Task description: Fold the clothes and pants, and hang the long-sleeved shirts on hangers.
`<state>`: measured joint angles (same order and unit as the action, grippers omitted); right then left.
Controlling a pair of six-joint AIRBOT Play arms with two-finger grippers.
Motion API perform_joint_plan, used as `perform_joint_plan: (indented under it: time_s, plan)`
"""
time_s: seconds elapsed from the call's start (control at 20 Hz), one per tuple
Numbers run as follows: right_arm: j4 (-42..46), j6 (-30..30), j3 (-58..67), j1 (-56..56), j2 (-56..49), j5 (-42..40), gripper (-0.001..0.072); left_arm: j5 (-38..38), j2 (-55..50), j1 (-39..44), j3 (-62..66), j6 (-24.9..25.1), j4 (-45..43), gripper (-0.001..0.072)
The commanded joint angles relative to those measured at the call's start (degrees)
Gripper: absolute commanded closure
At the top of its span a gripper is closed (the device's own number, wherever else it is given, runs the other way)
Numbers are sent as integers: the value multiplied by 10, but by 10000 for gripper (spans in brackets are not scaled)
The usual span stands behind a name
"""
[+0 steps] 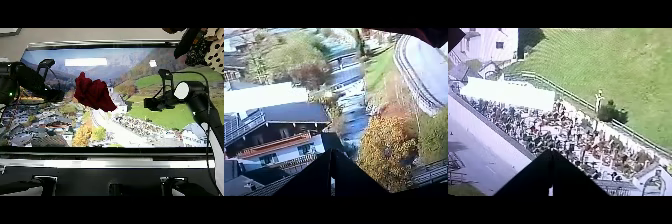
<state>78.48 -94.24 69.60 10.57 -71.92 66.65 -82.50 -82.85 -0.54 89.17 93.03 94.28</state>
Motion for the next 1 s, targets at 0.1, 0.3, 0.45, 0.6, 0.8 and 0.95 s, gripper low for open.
perform_joint_plan:
  time_s: [0.1, 0.3, 0.45, 0.6, 0.8, 0.95]
  plan:
    - [0, 0, 1, 0, 0, 0, 674, 0, 0, 0, 0, 0, 0, 689]
    - [0, 0, 0, 0, 0, 0, 674, 0, 0, 0, 0, 0, 0, 690]
    - [0, 0, 0, 0, 0, 0, 674, 0, 0, 0, 0, 0, 0, 690]
    - [0, 0, 1, 0, 0, -5, 674, 0, -1, 0, 0, 0, 0, 690]
    - [0, 0, 1, 0, 0, -6, 674, 1, -1, 0, 0, 0, 0, 690]
    - [0, 0, 1, 0, 0, -6, 674, 21, -2, 0, 0, 0, 0, 690]
